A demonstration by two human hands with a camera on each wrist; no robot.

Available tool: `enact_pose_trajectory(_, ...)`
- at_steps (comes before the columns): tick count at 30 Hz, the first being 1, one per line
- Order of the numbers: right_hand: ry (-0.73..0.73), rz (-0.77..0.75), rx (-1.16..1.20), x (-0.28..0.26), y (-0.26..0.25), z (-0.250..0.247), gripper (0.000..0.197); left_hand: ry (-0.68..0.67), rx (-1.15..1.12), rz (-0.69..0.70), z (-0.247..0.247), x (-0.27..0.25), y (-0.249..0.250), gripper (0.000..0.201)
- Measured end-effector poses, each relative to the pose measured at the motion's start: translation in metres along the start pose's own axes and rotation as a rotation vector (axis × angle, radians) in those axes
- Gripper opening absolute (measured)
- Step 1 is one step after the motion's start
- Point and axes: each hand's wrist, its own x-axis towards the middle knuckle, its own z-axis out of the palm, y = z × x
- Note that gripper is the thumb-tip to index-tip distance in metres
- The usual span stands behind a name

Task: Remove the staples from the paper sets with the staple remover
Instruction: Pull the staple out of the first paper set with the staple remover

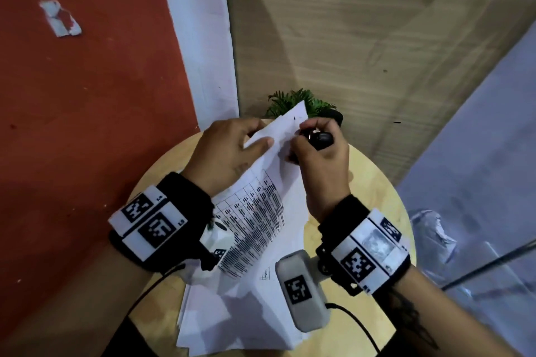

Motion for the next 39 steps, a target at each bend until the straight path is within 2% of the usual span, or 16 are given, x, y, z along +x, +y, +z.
enact_pose_trajectory(3,0.076,-0.094,-0.246,0.005,0.008,-0.013,0.019,0.010,-0.010,-0.030,-0.005,0.003,-0.016,0.031)
enact_pose_trajectory(6,0.089,-0.089,-0.474,0.017,0.019,-0.030,0.018,0.009,0.008,-0.012,-0.012,0.004,-0.018,0.035)
enact_pose_trajectory(10,-0.005,-0.011,-0.788,0.033,0.039,-0.048,0.012,0.025,0.120,0.015,-0.014,0.004,-0.009,0.038)
enact_pose_trajectory(12,-0.051,-0.059,-0.892,0.035,0.042,-0.051,0.014,0.012,0.156,0.018,-0.014,0.004,-0.007,0.035)
enact_pose_trajectory(14,-0.065,-0.104,-0.822,0.035,0.036,-0.048,0.012,-0.029,0.157,0.021,-0.017,0.007,-0.008,0.037)
enact_pose_trajectory(15,-0.089,-0.087,-0.696,0.035,0.031,-0.046,0.011,-0.056,0.155,0.019,-0.019,0.009,-0.010,0.037)
enact_pose_trajectory(18,-0.235,0.089,-0.204,0.035,0.021,-0.036,0.020,-0.138,0.121,-0.006,-0.024,0.015,-0.012,0.048)
enact_pose_trajectory(20,-0.285,0.187,-0.055,0.036,0.018,-0.030,0.025,-0.168,0.074,-0.018,-0.027,0.016,-0.009,0.052)
enact_pose_trajectory(25,-0.255,0.215,0.085,0.038,0.015,-0.023,0.031,-0.124,-0.161,-0.097,-0.036,0.011,-0.003,0.045)
enact_pose_trajectory(28,-0.246,0.228,0.165,0.037,0.016,-0.023,0.031,-0.143,-0.199,-0.123,-0.039,0.004,-0.003,0.046)
enact_pose_trajectory(33,-0.198,0.274,0.283,0.030,0.019,-0.024,0.032,-0.183,-0.209,-0.182,-0.038,-0.001,-0.007,0.033)
enact_pose_trajectory(36,-0.177,0.274,0.288,0.027,0.020,-0.024,0.030,-0.193,-0.221,-0.201,-0.037,-0.001,-0.005,0.024)
enact_pose_trajectory(39,-0.142,0.194,0.188,0.022,0.019,-0.024,0.025,-0.227,-0.207,-0.206,-0.041,0.003,-0.001,0.012)
